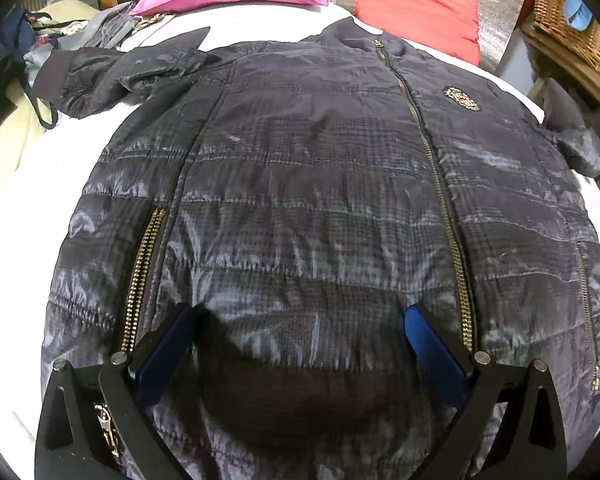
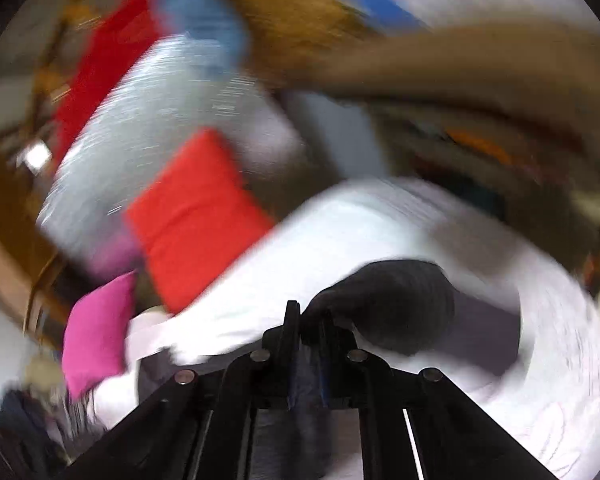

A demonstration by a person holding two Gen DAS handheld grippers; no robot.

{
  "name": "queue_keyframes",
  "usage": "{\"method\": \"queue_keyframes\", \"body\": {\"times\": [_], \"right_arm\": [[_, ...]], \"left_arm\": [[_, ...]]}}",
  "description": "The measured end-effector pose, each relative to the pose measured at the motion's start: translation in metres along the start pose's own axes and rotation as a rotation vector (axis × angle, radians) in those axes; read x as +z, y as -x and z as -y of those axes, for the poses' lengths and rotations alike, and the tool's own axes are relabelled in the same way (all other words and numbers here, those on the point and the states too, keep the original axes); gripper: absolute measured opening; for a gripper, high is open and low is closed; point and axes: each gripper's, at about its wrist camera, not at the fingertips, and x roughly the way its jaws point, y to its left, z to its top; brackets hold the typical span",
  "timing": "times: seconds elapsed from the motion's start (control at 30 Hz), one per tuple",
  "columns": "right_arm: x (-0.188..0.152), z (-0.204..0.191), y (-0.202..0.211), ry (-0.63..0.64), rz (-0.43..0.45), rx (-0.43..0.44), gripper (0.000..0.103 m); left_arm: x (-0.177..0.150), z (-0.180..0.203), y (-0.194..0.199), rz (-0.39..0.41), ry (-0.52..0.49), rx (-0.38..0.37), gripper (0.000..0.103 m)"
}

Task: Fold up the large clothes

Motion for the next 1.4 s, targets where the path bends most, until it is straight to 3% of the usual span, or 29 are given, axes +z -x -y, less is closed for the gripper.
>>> {"method": "queue_keyframes", "body": {"times": [0.07,0.17,0.2,0.23,0.3,0.33,0.37,0.4,0.43,0.47,0.57,0.73,0.83,0.97,1.13,1.3,1.37,1.4], "right_arm": [[-0.002,-0.064,0.01,0.132,0.026,0.069,0.009],[-0.033,-0.16,0.024,0.325,0.031,0.186,0.009],[-0.055,-0.195,0.024,0.404,0.012,0.223,0.009],[-0.073,-0.206,0.027,0.429,-0.008,0.24,0.009],[-0.117,-0.242,0.007,0.489,-0.124,0.29,0.01],[-0.144,-0.253,-0.009,0.507,-0.198,0.31,0.014],[-0.162,-0.256,-0.02,0.507,-0.241,0.317,0.033],[-0.185,-0.253,-0.032,0.495,-0.3,0.318,0.056],[-0.204,-0.249,-0.043,0.469,-0.361,0.325,0.1],[-0.221,-0.237,-0.048,0.435,-0.392,0.34,0.103],[-0.239,-0.203,-0.053,0.308,-0.439,0.387,0.103],[-0.216,-0.122,-0.023,0.038,-0.345,0.431,0.103],[-0.216,-0.083,-0.002,-0.038,-0.293,0.437,0.103],[-0.225,-0.06,0.009,-0.076,-0.256,0.448,0.103],[-0.246,-0.05,0.021,-0.027,-0.24,0.501,0.103],[-0.24,-0.05,0.031,-0.018,-0.203,0.542,0.103],[-0.241,-0.05,0.034,-0.005,-0.196,0.555,0.103],[-0.243,-0.051,0.035,0.014,-0.194,0.553,0.103]], "left_arm": [[0.0,-0.005,0.004,-0.002,0.019,-0.02,0.103],[-0.006,-0.017,0.018,0.003,0.088,-0.043,0.103],[-0.008,-0.022,0.022,0.009,0.111,-0.048,0.103],[-0.009,-0.031,0.028,0.018,0.143,-0.055,0.103],[-0.011,-0.044,0.037,0.036,0.183,-0.054,0.103],[-0.012,-0.05,0.041,0.039,0.196,-0.053,0.103],[-0.013,-0.054,0.044,0.041,0.204,-0.052,0.103],[-0.014,-0.059,0.046,0.043,0.209,-0.05,0.103],[-0.015,-0.063,0.049,0.056,0.216,-0.031,0.103],[-0.016,-0.067,0.053,0.063,0.214,-0.024,0.103],[-0.013,-0.073,0.062,0.088,0.204,-0.005,0.103],[0.018,-0.061,0.071,0.125,0.147,0.003,0.103],[0.055,-0.022,0.076,0.165,0.03,0.031,0.103],[0.111,0.059,0.063,0.186,-0.203,0.066,0.103],[0.162,0.141,0.002,0.135,-0.385,0.135,0.103],[0.186,0.167,-0.065,0.039,-0.475,0.241,0.102],[0.192,0.162,-0.071,0.051,-0.453,0.235,0.08],[0.198,0.152,-0.069,0.054,-0.395,0.204,0.065]]}}
